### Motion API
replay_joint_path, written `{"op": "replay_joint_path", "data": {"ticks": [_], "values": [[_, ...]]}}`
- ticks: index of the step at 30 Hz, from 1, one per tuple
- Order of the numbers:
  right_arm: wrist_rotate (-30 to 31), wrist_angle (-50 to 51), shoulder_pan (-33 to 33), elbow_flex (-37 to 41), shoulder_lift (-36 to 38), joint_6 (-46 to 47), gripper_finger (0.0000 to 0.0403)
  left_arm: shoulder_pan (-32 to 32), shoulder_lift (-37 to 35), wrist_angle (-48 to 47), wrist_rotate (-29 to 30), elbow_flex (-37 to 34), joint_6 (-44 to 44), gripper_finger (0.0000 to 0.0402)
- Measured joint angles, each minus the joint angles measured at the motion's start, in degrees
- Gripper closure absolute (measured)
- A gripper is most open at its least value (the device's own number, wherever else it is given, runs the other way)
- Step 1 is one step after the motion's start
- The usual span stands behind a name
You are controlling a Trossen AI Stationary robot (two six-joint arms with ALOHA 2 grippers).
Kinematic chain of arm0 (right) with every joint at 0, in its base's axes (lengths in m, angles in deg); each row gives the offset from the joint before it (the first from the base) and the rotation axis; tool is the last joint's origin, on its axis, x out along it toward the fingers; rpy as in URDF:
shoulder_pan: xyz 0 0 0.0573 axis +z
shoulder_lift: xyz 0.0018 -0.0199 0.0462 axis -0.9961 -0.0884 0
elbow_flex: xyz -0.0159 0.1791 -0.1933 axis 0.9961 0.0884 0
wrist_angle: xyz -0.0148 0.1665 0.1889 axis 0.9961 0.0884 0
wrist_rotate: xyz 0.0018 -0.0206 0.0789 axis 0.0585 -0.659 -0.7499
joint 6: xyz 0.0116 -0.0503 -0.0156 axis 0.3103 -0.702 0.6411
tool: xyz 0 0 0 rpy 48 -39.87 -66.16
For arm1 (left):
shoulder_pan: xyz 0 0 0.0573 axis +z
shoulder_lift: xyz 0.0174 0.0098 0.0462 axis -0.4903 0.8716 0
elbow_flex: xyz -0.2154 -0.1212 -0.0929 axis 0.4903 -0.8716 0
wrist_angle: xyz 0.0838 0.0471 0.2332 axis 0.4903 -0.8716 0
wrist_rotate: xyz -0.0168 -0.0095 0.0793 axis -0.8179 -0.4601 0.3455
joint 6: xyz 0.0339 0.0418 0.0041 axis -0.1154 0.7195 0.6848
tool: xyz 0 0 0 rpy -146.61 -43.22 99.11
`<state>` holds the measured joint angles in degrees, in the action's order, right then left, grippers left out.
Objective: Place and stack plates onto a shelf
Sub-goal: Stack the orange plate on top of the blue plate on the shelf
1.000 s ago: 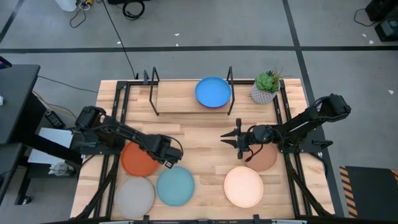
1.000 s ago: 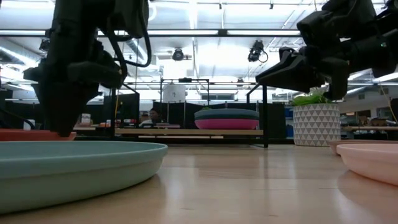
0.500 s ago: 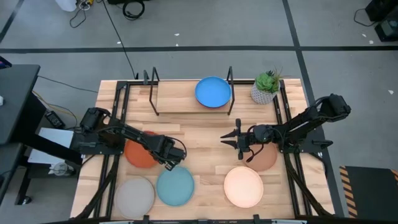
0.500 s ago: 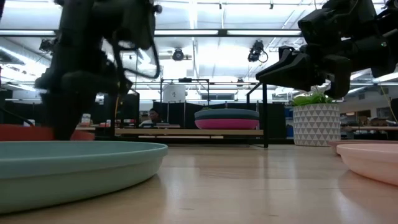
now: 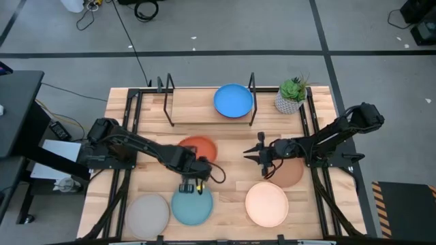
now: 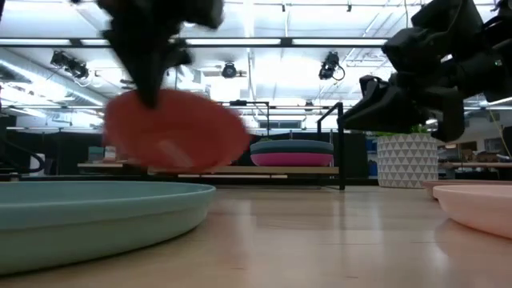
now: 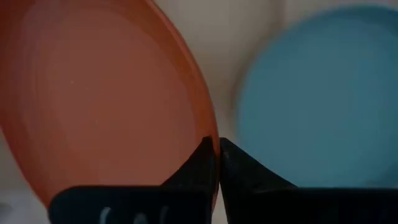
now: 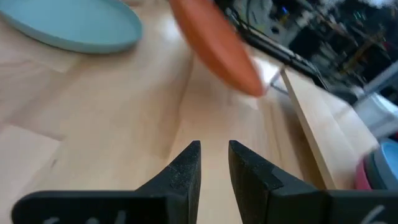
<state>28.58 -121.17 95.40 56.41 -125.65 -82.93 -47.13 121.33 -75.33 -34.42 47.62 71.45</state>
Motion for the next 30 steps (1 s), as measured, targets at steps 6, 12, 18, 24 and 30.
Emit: {"op": "replay_joint_path", "data": {"ticks": [6, 12, 18, 24, 30], "values": [[4.5, 3.1, 2.6, 0.0, 0.0, 5.3, 0.0315, 2.8, 0.0, 0.4, 12.4, 3.1, 15.6, 0.0385], [4.6, 3.9, 5.9, 0.0, 0.0, 8.9, 0.0315, 9.7, 0.1, 4.3, 16.4, 3.1, 30.5, 0.0385], [5.9, 6.1, 8.6, 0.0, 0.0, 9.8, 0.0315, 19.7, 0.2, 12.1, 8.8, 3.1, 48.0, 0.0385], [8.8, 7.8, 9.1, 0.0, 0.0, 10.1, 0.0315, 30.0, 0.5, 18.6, -0.8, 3.1, 63.8, 0.0385], [11.5, 8.5, 8.5, 1.0, 0.0, 12.0, 0.0315, 37.2, 2.3, 21.3, -10.9, 3.1, 74.4, 0.0386]]}}
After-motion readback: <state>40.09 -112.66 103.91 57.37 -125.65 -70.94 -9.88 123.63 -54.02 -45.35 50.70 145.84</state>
